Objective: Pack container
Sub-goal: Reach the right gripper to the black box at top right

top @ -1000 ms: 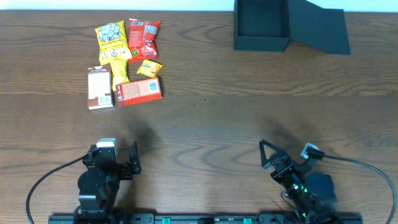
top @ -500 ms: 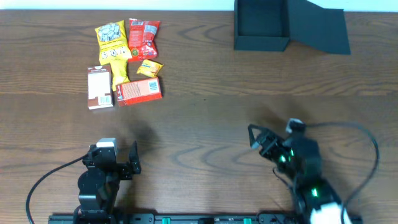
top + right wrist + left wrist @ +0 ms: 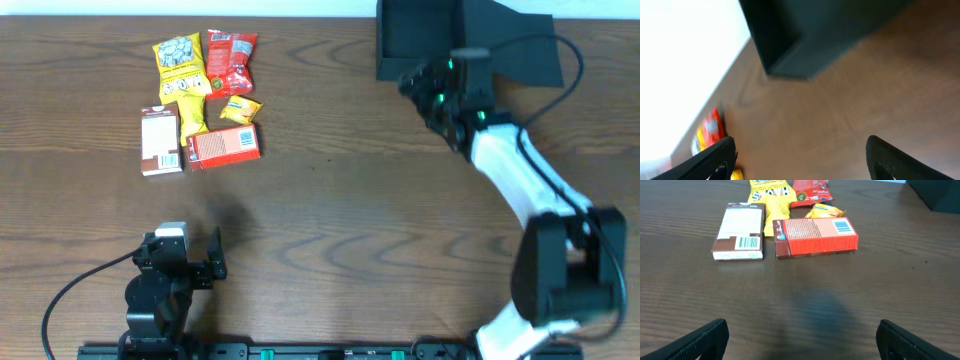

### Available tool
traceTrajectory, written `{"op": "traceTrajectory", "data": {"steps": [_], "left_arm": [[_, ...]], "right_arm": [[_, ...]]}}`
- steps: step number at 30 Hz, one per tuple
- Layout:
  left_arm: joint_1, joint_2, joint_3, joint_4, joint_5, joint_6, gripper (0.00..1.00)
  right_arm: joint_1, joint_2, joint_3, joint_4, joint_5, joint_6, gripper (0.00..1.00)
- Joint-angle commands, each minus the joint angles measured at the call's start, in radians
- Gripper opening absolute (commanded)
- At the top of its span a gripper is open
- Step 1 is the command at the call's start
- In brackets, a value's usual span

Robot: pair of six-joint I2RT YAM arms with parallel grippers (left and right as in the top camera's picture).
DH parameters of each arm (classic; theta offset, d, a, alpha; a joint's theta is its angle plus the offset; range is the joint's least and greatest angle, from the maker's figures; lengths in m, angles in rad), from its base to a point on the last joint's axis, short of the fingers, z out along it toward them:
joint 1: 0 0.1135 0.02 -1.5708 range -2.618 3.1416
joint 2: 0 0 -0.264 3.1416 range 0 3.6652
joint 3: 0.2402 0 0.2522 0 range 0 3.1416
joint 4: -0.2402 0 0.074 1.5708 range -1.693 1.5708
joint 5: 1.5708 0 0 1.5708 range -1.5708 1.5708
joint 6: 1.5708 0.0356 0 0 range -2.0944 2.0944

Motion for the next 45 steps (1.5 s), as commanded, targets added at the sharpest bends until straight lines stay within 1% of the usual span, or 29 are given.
{"op": "traceTrajectory", "data": {"steps": [1,4,6,10,11,15,19,21,31,40,45], "left_arm": [[0.006,-0.006,-0.016,0.000,-0.011,-0.010,0.95],[0.006,-0.006,-0.016,0.000,-0.011,-0.011,0.95],[0.006,-0.006,-0.016,0.000,-0.011,-0.011,0.95],[0.006,-0.006,-0.016,0.000,-0.011,-0.011,0.95],[0.006,-0.006,-0.016,0.000,-0.011,-0.011,0.95],[0.006,-0.006,-0.016,0.000,-0.011,-0.011,0.95],[0.006,-0.006,-0.016,0.000,-0.011,-0.011,0.95],[0.006,-0.006,-0.016,0.000,-0.011,-0.010,0.95],[0.006,-0.006,-0.016,0.000,-0.011,-0.010,0.95],[0.006,-0.006,-0.016,0.000,-0.011,-0.011,0.95],[0.006,-0.006,-0.016,0.000,-0.011,-0.010,0.95]], "right_arm": [[-0.021,0.111,0.157,-0.016,0.068,0.111,0.82],[-0.031,0.231,0.305,-0.030,0.064,0.140,0.80],[-0.035,0.302,0.397,-0.035,0.040,0.140,0.75],[-0.036,0.383,0.537,-0.035,0.035,0.134,0.66],[-0.037,0.404,0.570,-0.035,0.042,0.133,0.66],[-0.051,0.489,0.639,-0.035,0.040,0.127,0.64],[-0.072,0.555,0.651,-0.037,-0.003,0.127,0.65],[-0.084,0.568,0.651,-0.059,-0.019,0.127,0.68],[-0.096,0.569,0.698,-0.298,-0.064,0.013,0.68],[-0.096,0.569,0.897,-0.632,-0.075,-0.208,0.69],[-0.096,0.569,0.940,-0.788,-0.075,-0.317,0.70]]}}
